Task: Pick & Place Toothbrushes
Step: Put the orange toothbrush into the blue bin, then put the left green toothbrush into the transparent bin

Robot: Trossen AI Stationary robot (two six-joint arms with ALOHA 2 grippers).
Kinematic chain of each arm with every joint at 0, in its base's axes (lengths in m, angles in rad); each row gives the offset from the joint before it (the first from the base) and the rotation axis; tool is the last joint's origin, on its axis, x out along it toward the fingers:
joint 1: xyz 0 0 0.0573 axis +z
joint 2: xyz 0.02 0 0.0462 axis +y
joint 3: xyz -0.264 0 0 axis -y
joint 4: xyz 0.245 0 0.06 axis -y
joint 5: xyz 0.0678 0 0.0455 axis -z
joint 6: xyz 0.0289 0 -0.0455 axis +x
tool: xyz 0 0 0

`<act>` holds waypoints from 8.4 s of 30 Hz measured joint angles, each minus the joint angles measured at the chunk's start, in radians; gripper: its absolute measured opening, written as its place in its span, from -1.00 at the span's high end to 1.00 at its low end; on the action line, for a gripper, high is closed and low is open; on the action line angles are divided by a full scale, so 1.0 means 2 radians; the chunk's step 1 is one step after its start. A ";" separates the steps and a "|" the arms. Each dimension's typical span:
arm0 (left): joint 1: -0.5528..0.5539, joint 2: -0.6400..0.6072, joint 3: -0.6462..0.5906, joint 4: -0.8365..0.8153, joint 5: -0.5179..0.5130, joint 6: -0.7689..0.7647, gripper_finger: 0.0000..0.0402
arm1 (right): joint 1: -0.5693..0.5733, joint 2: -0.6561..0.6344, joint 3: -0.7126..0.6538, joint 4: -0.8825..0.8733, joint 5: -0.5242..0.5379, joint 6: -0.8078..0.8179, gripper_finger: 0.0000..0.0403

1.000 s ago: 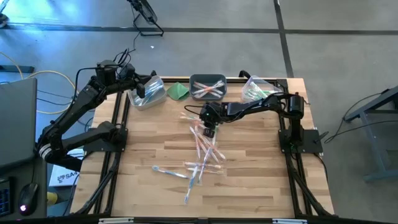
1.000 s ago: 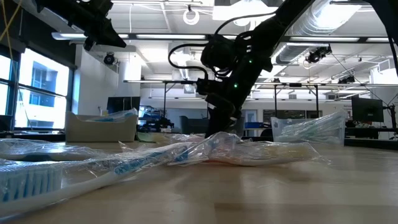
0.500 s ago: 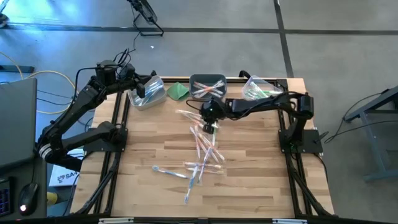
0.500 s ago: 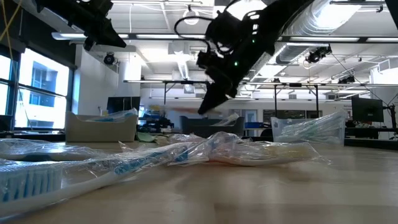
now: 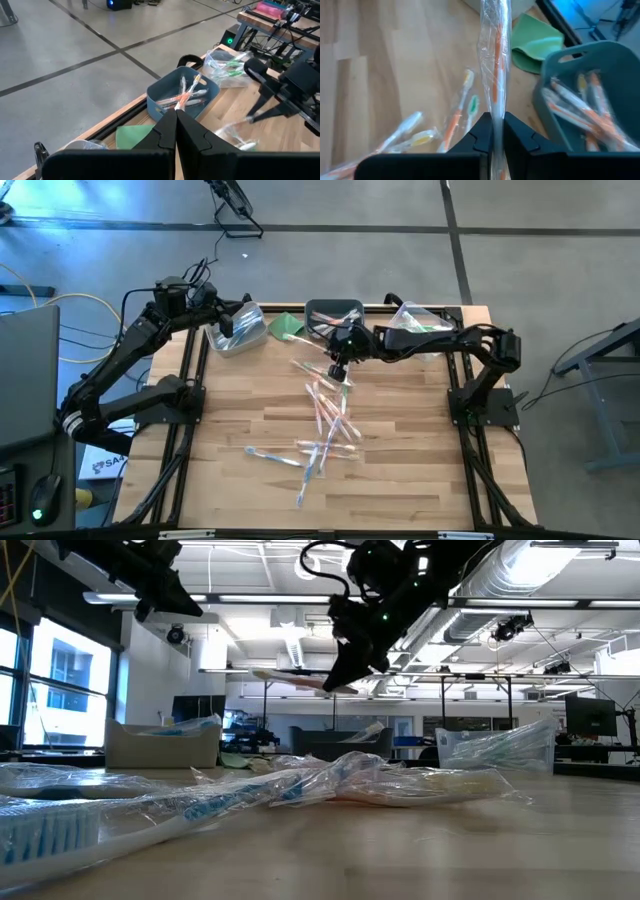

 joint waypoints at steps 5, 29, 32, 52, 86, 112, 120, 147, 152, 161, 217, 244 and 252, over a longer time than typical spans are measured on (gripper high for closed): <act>0.000 0.000 0.000 -0.013 0.000 -0.001 1.00 | -0.007 -0.009 0.000 -0.009 0.030 -0.001 0.90; 0.000 0.000 0.000 -0.003 -0.018 -0.002 1.00 | -0.082 -0.052 0.019 -0.052 0.051 0.003 0.91; 0.000 0.000 0.000 -0.003 -0.019 -0.002 1.00 | -0.092 -0.051 0.032 -0.055 0.043 0.003 0.92; 0.000 0.000 0.000 -0.004 -0.027 -0.002 1.00 | -0.130 0.039 0.044 -0.102 -0.007 0.015 0.92; 0.000 0.000 0.000 -0.008 -0.032 -0.002 1.00 | -0.139 0.048 0.044 -0.041 0.055 -0.003 0.14; 0.000 0.000 0.000 -0.008 -0.031 -0.002 1.00 | -0.095 0.008 0.044 -0.015 -0.046 0.010 0.63; 0.000 0.000 0.000 -0.008 -0.030 -0.002 1.00 | -0.086 0.008 0.044 -0.015 -0.051 0.010 0.83; -0.203 -0.001 0.000 -0.032 -0.152 -0.061 1.00 | -0.033 0.004 0.044 -0.028 -0.126 -0.016 0.98; -0.248 -0.001 0.000 -0.074 -0.187 -0.090 1.00 | -0.033 0.004 0.044 -0.035 -0.125 -0.016 0.98; -0.276 -0.001 0.000 -0.082 -0.198 -0.109 1.00 | -0.033 0.004 0.044 -0.096 -0.125 -0.016 0.98; -0.275 -0.001 0.000 -0.046 -0.213 -0.106 1.00 | -0.001 0.113 0.044 -0.141 -0.061 -0.038 0.34; -0.275 -0.001 0.000 -0.046 -0.214 -0.095 1.00 | -0.006 0.144 0.045 -0.126 -0.073 -0.041 0.63; -0.275 -0.001 0.000 -0.046 -0.215 -0.093 1.00 | -0.014 0.133 0.044 -0.127 -0.075 -0.054 0.93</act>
